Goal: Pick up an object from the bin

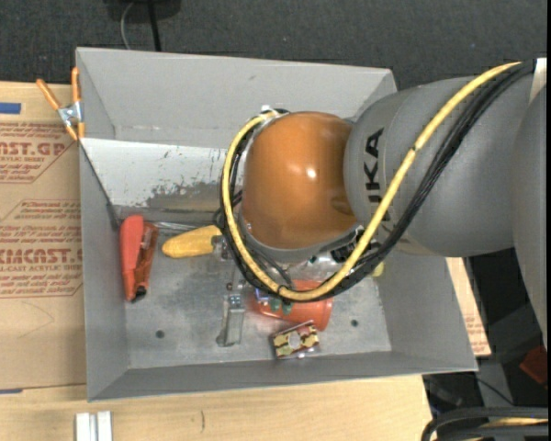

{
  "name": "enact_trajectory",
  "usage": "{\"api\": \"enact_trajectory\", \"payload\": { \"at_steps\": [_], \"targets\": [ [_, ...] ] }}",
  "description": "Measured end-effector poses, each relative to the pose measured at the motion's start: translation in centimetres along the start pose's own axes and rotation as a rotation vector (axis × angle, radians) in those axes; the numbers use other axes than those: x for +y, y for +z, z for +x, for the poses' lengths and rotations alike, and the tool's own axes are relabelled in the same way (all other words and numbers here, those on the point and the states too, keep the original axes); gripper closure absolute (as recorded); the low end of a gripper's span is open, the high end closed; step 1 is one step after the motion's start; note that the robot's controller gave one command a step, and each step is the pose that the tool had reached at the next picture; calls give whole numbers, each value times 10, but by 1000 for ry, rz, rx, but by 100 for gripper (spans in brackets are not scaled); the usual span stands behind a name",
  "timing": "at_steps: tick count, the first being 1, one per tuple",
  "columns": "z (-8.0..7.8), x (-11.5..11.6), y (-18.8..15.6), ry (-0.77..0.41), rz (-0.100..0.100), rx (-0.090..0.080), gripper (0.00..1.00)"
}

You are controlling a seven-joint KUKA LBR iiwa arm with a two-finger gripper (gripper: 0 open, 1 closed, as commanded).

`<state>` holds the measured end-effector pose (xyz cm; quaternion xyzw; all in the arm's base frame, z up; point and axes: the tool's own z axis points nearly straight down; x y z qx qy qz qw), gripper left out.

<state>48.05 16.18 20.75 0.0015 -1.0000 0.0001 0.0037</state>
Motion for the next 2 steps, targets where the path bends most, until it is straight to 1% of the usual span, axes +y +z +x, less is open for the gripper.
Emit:
{"api": "enact_trajectory", "payload": {
  "at_steps": [1, 2],
  "targets": [
    [-1, -1, -4, 2, -1, -7, 0],
    [-8, -12, -57, -20, 1, 1, 0]
  ]
}}
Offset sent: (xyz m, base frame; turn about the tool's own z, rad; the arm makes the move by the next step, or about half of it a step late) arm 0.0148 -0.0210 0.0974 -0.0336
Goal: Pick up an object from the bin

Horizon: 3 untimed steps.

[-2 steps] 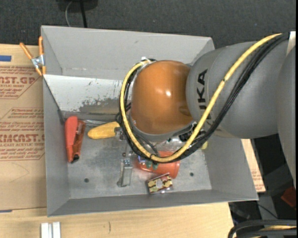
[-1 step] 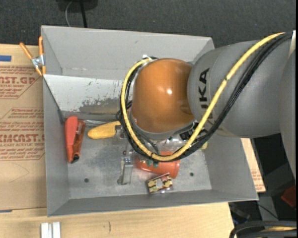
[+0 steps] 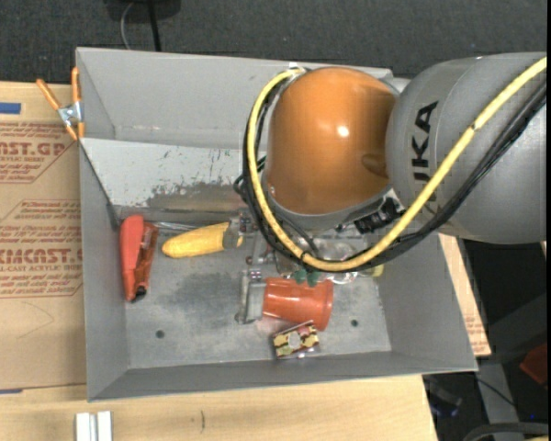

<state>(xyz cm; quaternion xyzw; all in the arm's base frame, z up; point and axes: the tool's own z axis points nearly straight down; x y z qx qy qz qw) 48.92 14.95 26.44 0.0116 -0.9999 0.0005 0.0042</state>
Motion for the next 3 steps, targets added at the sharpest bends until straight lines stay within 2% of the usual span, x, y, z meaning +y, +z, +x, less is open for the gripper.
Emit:
{"api": "enact_trajectory", "payload": {
  "at_steps": [1, 2, 3],
  "targets": [
    [-13, -9, -47, -194, -1, -9, 0],
    [-60, -35, -110, -242, -1, -6, 0],
    [-74, -27, -85, -171, -3, -21, 0]
  ]
}}
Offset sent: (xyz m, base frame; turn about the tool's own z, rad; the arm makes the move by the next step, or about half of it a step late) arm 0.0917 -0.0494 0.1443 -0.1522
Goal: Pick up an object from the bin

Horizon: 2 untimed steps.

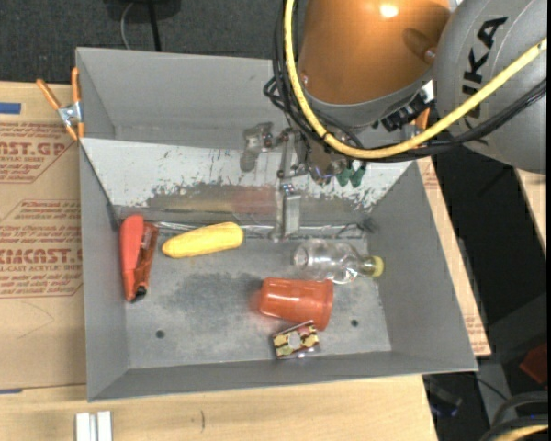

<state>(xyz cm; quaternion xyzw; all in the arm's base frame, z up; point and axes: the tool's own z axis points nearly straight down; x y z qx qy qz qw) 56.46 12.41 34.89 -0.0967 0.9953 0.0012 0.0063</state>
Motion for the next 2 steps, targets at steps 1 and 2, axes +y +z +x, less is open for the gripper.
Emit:
{"api": "enact_trajectory", "payload": {
  "at_steps": [1, 2],
  "targets": [
    [13, -39, 4, -123, -4, 18, 0],
    [19, -76, 23, -187, 3, -3, 0]
  ]
}}
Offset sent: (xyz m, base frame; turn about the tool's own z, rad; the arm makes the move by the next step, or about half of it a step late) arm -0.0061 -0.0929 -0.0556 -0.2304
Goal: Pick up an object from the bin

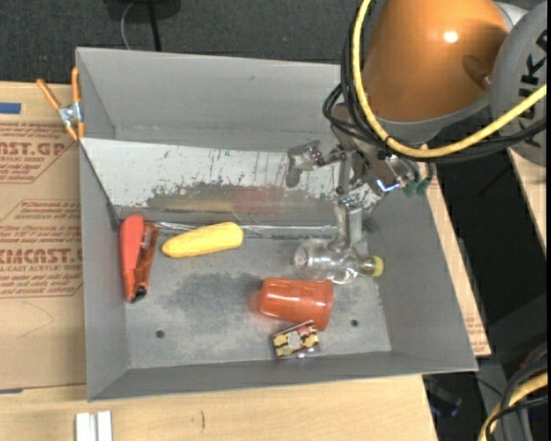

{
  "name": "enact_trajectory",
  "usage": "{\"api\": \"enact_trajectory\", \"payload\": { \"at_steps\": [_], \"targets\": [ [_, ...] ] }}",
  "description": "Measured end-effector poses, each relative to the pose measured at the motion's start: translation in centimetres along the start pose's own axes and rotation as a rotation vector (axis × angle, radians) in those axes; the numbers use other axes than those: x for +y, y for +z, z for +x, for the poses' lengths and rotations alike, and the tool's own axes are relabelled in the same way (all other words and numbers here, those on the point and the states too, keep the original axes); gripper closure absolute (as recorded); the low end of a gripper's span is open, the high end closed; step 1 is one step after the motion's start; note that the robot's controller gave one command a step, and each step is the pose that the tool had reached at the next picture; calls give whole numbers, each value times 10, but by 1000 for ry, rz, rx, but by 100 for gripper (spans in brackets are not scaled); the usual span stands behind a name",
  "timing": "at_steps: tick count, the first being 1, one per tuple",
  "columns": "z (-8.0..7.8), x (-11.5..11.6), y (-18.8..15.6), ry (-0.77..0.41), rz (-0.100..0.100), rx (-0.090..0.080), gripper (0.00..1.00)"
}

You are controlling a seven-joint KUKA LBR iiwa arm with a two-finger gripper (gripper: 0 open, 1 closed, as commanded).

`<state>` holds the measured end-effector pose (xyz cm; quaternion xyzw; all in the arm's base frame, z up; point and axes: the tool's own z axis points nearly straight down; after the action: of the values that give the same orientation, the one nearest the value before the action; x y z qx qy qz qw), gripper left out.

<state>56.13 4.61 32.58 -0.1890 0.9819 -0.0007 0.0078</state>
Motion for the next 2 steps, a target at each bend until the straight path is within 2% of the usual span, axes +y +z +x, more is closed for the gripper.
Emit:
{"api": "enact_trajectory", "payload": {
  "at_steps": [1, 2],
  "targets": [
    [26, -7, -22, -245, -12, 16, 0],
    [24, -17, -49, -387, -4, 5, 0]
  ]
}}
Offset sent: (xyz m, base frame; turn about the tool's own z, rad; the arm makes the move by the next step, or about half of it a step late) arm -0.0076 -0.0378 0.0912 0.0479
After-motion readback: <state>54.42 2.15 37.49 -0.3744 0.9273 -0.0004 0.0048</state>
